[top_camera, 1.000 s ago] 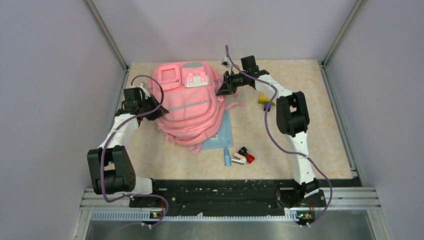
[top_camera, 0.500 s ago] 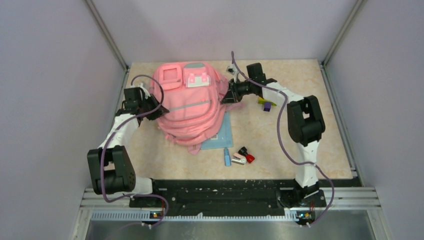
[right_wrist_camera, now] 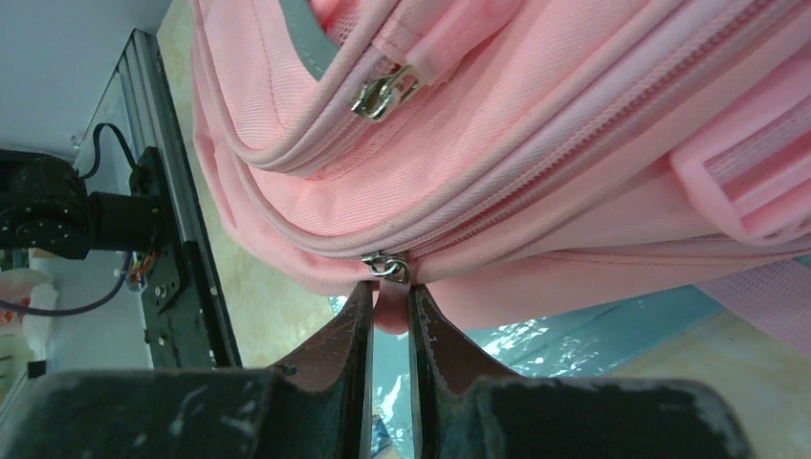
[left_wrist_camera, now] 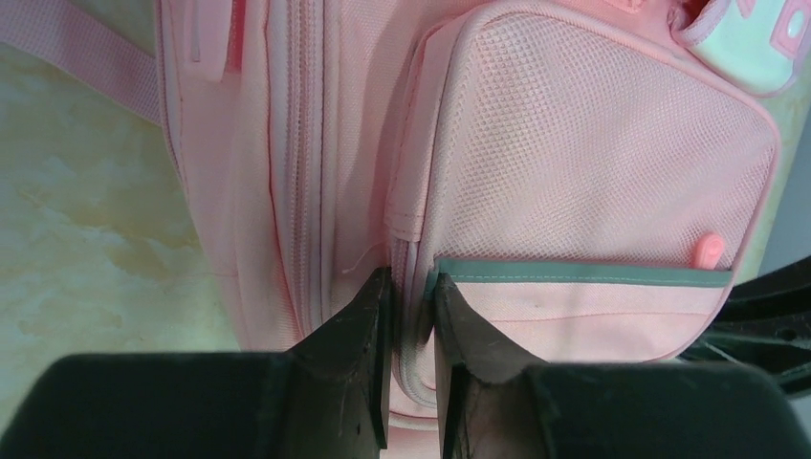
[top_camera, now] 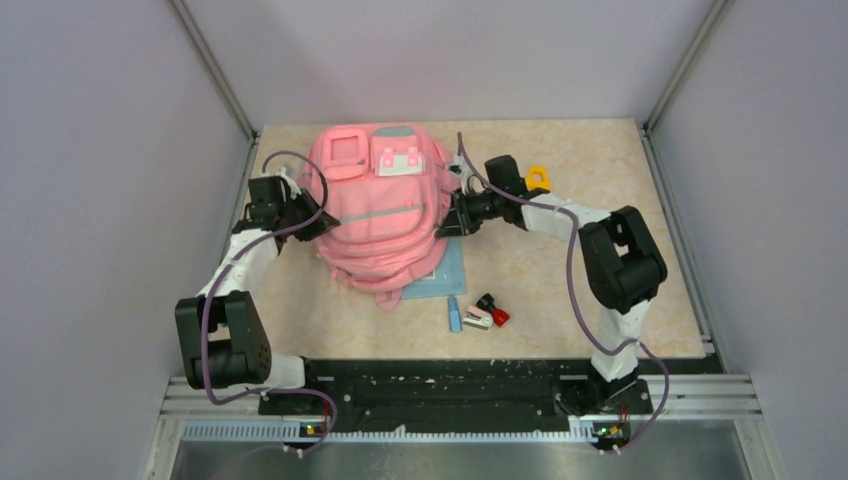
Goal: Pack the student bag
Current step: Unzip the student bag at the center of the board.
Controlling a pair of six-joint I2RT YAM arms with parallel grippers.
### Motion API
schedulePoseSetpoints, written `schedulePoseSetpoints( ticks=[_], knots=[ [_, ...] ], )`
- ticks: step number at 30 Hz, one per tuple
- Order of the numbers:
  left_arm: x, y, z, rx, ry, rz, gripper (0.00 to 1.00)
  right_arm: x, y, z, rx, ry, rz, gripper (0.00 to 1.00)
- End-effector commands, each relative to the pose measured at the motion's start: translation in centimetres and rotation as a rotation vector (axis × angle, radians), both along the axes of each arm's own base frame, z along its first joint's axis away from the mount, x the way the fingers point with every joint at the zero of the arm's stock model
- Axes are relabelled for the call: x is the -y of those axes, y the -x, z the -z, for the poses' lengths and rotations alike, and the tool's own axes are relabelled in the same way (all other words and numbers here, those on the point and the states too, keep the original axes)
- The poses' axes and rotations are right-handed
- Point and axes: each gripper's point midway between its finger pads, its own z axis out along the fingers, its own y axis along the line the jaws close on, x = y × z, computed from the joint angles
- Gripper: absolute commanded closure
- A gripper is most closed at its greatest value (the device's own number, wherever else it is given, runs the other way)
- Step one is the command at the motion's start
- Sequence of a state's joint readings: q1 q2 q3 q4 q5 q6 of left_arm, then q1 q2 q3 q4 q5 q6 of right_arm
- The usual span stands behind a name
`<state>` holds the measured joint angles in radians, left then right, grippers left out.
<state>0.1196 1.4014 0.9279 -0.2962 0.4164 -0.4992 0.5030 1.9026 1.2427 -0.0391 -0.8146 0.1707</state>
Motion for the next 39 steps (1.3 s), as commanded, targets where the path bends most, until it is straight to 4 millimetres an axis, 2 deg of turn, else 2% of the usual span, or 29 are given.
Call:
schedulePoseSetpoints(
  ticks=[1,5,15,21,28,34,39],
  knots=[
    [-0.1,-1.1,-2.2,0.101,-0.005,-0.024,1.0,-3.2,3.6,-3.4,0.008,-0.058,-0.014,1.0],
    [-0.2,-1.1,-2.4,0.107,-0.006,-0.029,1.0,-5.9,5.4,-4.6,0.052,-0.058,-0.01,1.0],
    [-0.3,-1.0,-3.3,0.141,-0.005,-0.041,1.0,-11.6,8.0,-6.7,0.061,-0.104,-0.027,1.0],
    [-0.2,-0.9,-3.7,0.156,0.0,-0.045,1.0,-15.2,8.4,-7.0,0.029,-0.147,-0.051,1.0],
    [-0.1,-0.8,-4.0,0.17,0.013,-0.045,1.0,-19.0,8.6,-6.0,0.016,-0.12,-0.112,1.0],
    [-0.2,-0.8,-4.8,0.192,0.001,-0.049,1.0,-19.1,9.3,-7.0,0.007,-0.124,-0.123,1.0],
    [-1.2,-0.6,-5.7,0.219,-0.062,-0.076,1.0,-17.2,10.1,-8.0,-0.023,-0.072,-0.088,1.0]
  ],
)
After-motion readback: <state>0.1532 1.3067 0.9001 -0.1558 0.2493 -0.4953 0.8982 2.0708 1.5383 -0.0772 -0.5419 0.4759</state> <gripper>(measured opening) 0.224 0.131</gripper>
